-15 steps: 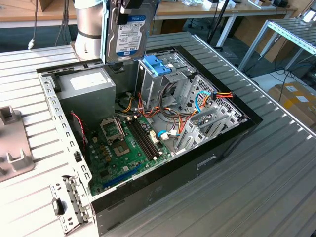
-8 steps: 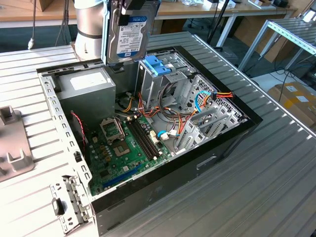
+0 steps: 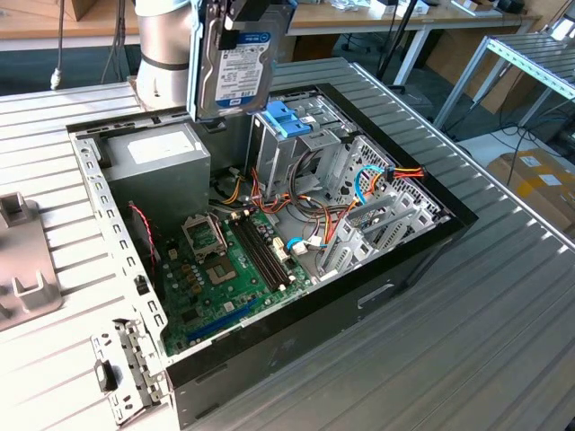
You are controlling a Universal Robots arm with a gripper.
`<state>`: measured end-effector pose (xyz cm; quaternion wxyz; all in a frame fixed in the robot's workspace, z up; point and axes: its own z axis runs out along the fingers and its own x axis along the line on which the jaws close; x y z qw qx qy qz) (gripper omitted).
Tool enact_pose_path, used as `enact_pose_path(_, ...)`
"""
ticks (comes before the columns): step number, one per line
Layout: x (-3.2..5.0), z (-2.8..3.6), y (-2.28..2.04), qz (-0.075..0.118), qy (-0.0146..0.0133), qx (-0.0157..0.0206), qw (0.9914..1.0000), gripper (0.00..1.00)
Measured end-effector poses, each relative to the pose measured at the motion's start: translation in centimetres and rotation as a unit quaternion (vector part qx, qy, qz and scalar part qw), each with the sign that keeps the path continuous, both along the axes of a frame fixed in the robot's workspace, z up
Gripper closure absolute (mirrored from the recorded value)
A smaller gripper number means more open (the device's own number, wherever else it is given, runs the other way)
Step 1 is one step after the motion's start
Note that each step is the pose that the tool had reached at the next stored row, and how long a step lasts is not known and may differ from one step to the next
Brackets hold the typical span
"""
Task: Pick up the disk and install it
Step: 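Pick up the disk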
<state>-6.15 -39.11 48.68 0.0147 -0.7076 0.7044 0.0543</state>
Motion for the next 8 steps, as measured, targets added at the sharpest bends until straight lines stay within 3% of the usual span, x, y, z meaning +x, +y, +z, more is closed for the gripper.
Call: enact_pose_path(8,0.16,-0.01,-0.74,0.000,0.0000,0.0007,1.00000,0.63)
